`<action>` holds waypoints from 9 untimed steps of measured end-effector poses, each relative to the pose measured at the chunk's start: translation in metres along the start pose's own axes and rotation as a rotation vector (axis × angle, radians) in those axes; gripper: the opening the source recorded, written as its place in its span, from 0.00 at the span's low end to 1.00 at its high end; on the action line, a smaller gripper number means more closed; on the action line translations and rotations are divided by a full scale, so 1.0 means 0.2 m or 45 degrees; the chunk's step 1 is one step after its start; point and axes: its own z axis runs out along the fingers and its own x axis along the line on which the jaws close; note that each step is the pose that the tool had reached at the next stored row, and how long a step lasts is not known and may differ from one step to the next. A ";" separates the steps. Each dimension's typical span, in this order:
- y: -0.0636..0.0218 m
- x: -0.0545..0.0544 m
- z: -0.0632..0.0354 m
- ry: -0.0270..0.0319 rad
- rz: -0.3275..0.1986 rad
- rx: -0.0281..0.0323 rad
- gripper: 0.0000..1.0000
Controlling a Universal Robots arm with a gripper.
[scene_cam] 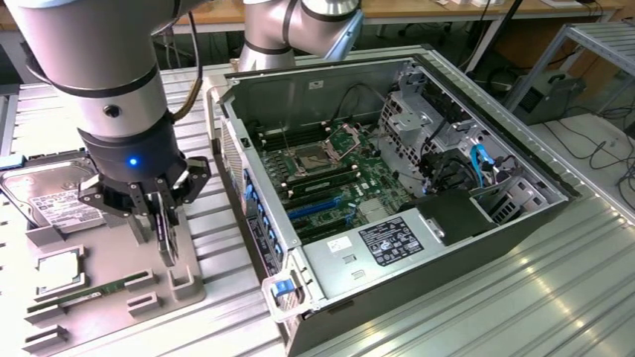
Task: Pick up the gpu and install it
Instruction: 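Pick up the gpu and move the gpu toward the slot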
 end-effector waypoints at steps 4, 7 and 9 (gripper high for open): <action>0.000 0.00 -0.044 0.0000 0.000 0.0000 0.27; 0.001 0.00 -0.071 0.0000 0.000 -0.0001 0.27; 0.001 0.00 -0.091 0.0000 0.000 0.0000 0.27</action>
